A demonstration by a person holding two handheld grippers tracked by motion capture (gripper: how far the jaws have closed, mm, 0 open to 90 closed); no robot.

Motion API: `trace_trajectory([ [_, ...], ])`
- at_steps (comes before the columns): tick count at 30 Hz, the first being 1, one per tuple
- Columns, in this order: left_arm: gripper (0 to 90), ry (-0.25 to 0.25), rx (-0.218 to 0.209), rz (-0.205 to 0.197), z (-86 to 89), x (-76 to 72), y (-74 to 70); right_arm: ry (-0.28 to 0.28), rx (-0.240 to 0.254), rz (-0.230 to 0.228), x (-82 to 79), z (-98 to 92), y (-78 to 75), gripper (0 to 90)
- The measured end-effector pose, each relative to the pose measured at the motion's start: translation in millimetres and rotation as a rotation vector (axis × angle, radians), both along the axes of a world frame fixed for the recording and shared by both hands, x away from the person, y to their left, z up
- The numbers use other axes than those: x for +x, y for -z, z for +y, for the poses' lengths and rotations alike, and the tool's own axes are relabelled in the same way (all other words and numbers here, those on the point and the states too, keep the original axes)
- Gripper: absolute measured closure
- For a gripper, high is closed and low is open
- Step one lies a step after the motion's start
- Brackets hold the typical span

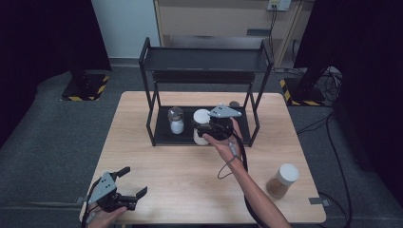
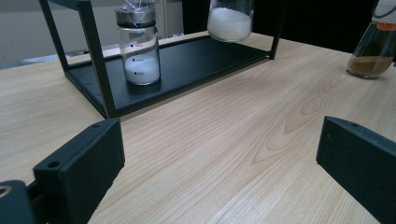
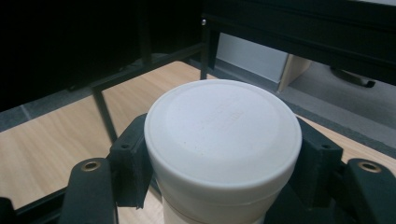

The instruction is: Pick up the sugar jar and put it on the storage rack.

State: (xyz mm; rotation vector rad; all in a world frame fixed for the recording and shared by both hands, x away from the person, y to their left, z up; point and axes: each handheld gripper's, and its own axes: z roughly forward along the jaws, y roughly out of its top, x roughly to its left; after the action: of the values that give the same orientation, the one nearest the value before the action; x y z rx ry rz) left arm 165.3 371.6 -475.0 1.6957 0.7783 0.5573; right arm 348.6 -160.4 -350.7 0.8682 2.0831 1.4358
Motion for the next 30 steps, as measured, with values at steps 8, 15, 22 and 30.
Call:
trace_trajectory([
  [8, 0.0, 0.001, -0.003, 0.001, 0.6, 0.3, 0.5, 0.054, 0.005, -0.005, 14.7, 10.3, 2.7, 34.1],
  [15, 0.0, 0.001, -0.004, 0.001, 0.9, 0.4, 0.8, 0.099, 0.022, -0.007, 26.0, 16.0, 7.6, 34.1],
  [22, 0.0, 0.003, -0.003, 0.003, 0.9, 0.9, 1.0, 0.133, 0.020, -0.011, 36.2, 21.8, 17.4, 34.0],
  [30, 0.0, 0.002, -0.004, 0.005, 1.3, 1.1, 1.3, 0.157, 0.010, -0.005, 45.6, 29.9, 27.4, 33.8],
])
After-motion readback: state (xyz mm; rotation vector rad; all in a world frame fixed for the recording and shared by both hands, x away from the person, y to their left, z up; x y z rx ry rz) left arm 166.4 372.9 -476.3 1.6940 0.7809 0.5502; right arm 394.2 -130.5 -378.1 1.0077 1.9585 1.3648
